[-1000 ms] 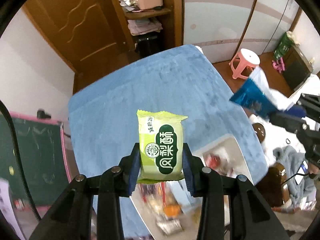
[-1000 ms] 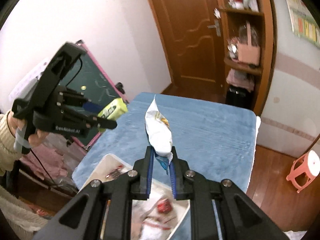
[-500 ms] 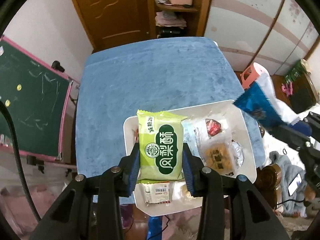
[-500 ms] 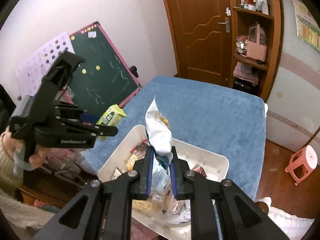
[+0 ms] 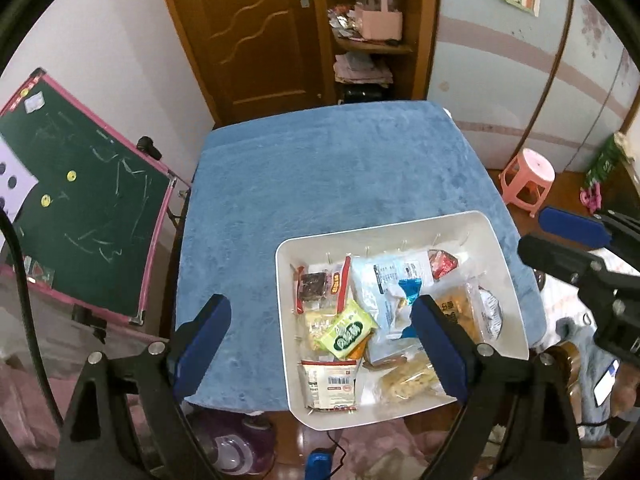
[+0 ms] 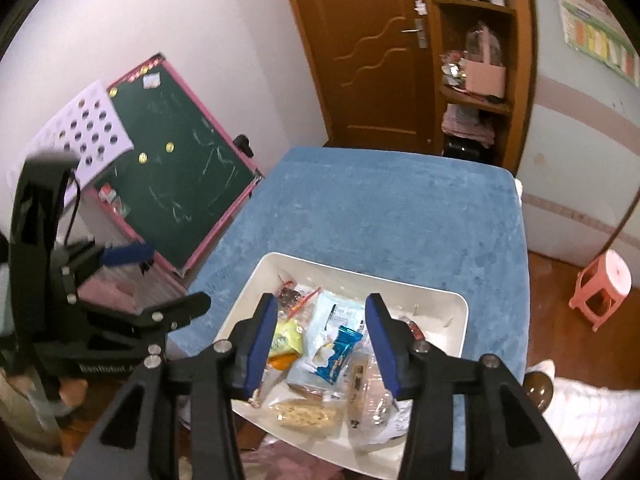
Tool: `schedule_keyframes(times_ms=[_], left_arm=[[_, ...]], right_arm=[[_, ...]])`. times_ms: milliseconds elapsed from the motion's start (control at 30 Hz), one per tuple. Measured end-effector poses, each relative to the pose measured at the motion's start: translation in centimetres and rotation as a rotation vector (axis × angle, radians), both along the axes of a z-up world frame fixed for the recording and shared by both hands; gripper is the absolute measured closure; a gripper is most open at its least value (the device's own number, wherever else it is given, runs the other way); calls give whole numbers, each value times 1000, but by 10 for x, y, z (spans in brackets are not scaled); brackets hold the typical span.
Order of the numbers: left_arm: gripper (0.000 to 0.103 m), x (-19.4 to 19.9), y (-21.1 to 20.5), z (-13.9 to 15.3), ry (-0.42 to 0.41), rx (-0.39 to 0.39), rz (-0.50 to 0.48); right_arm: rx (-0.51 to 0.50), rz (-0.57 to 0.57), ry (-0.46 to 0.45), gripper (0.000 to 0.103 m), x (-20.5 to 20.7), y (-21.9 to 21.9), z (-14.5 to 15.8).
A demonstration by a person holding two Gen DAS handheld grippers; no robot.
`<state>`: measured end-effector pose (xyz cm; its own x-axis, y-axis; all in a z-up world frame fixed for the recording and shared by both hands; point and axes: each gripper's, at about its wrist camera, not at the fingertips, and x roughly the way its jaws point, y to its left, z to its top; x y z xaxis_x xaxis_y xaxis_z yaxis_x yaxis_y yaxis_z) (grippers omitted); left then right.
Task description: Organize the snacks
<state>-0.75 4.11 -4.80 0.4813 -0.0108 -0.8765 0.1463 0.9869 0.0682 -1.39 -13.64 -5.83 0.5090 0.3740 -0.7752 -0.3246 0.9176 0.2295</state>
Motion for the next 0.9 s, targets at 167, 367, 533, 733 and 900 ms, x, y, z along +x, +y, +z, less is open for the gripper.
schedule_keyframes(times_ms=[167,367,533,733,900], left_arm=[[12,-15,5,11,-29,-29,34],[12,-25,2,18,-39,-44,48],[12,-31,-1,24,-53,-53,50],[12,-28,-1,31,-89,-63,49],[12,-25,3,37,-106,-81,58]], right_arm=[[10,-28,-24,57,-14,0,14],[-5,-29,-55,56,-33,3,25],[-17,-55,-67,55,-42,5,30],[-18,-117,-63,48,-43,3,35],[-44,-179,-84,48,-41,7,42]])
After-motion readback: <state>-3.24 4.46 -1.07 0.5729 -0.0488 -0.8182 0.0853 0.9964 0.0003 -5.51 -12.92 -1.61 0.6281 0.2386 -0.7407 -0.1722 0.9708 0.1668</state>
